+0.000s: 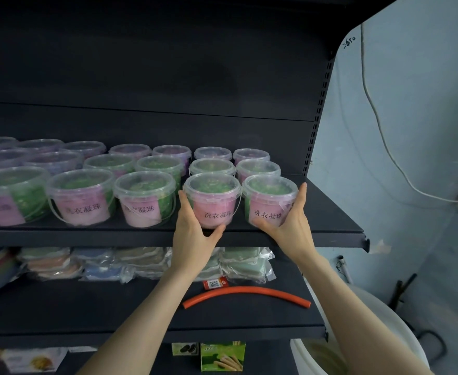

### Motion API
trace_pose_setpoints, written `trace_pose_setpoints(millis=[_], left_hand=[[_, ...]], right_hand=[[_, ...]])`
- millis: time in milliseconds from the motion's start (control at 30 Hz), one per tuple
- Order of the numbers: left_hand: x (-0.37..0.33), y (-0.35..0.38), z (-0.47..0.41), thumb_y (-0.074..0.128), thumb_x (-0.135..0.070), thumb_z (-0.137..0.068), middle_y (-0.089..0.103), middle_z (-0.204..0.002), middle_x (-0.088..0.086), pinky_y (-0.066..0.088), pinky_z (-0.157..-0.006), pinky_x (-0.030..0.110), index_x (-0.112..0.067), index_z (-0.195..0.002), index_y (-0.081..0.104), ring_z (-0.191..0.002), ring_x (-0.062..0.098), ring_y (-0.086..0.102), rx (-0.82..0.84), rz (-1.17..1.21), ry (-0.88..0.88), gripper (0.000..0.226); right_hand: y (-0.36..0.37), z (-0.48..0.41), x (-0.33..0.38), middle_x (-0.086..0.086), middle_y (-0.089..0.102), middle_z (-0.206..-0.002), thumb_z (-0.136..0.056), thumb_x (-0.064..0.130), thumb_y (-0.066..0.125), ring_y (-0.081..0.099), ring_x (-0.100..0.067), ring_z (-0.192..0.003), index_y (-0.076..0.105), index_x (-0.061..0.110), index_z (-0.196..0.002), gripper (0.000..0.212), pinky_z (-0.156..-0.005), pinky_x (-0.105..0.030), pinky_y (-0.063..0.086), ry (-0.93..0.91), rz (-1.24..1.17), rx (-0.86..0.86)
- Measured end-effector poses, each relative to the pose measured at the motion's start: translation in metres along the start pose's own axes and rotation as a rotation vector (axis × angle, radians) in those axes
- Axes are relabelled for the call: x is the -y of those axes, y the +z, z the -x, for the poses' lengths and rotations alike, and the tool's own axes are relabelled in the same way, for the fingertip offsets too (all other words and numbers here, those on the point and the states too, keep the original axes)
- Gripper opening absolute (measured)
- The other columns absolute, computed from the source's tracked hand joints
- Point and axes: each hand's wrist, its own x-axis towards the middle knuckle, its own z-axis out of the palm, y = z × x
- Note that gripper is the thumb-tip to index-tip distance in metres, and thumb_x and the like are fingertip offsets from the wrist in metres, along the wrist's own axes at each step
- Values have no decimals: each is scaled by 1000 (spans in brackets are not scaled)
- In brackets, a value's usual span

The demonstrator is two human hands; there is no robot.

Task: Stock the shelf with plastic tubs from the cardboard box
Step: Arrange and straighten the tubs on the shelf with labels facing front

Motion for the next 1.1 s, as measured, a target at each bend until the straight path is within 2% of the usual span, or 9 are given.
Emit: trace_pose_setpoints(millis=[167, 267, 333, 433, 500, 567, 700, 867, 1100], left_hand=[[3, -7, 22, 64, -28, -86, 26, -151, 16, 28, -108, 32, -2, -147, 15, -139, 25, 26, 45, -125, -48, 82], [9, -20, 39, 59, -27, -89, 29, -150, 12, 30, -107, 34, -1, -137, 39, -136, 24, 31, 90, -183, -37, 59], [14, -32, 45, 60, -25, -89, 36, -147, 9, 40, -101, 38, -3, -122, 57, -129, 23, 41, 116, -207, 1, 40], [17, -54, 45, 63, -21, -86, 59, -117, 6, 51, -77, 37, -6, -99, 67, -100, 25, 60, 97, -222, 66, 21], [20, -72, 41, 66, -19, -84, 63, -95, 3, 50, -62, 34, -7, -90, 68, -76, 23, 63, 66, -223, 118, 14], [26, -93, 36, 68, -15, -81, 65, -85, 3, 50, -57, 34, -6, -85, 68, -68, 23, 62, 34, -228, 156, 10], [48, -140, 18, 72, -10, -77, 64, -79, 5, 50, -56, 35, -6, -83, 68, -70, 25, 62, -20, -259, 238, 8], [88, -194, -8, 75, -8, -74, 62, -88, 10, 51, -69, 42, -2, -93, 68, -81, 30, 60, -69, -299, 383, 21], [127, -224, -48, 79, -19, -69, 52, -123, 18, 41, -90, 47, -4, -118, 57, -111, 37, 49, -7, -342, 402, 55]], right_hand=[[-7, 26, -6, 0, 32, -150, -75, 37, 75, 41, -18, -129, -15, 26, -147, 115, -98, -30, 39, -26, 126, 29], [-13, 50, -3, 0, 34, -146, -81, 34, 70, 56, -5, -98, 15, 21, -147, 87, -93, -33, 44, -53, 262, 8], [-14, 61, 2, 1, 41, -139, -84, 31, 67, 58, -8, -94, 39, 16, -137, 62, -87, -38, 48, -91, 344, -19], [-9, 70, 18, 1, 56, -118, -86, 27, 64, 58, -19, -99, 61, 11, -113, 31, -78, -33, 48, -175, 434, -11], [2, 72, 33, 1, 61, -108, -87, 26, 64, 58, -20, -95, 66, 11, -104, 23, -73, -30, 45, -228, 456, 1], [19, 73, 52, 1, 62, -107, -87, 28, 62, 57, -20, -94, 67, 12, -102, 22, -72, -30, 44, -258, 474, 4], [62, 72, 92, -1, 64, -104, -87, 24, 63, 56, -22, -98, 68, 8, -100, 20, -78, -36, 47, -329, 435, 7], [120, 70, 136, -6, 64, -101, -86, 21, 65, 56, -26, -98, 69, 5, -97, 19, -77, -35, 47, -375, 401, -90], [171, 50, 163, -9, 57, -125, -78, 25, 73, 46, -30, -113, 65, 8, -111, 38, -93, -36, 40, -383, 457, -196]])
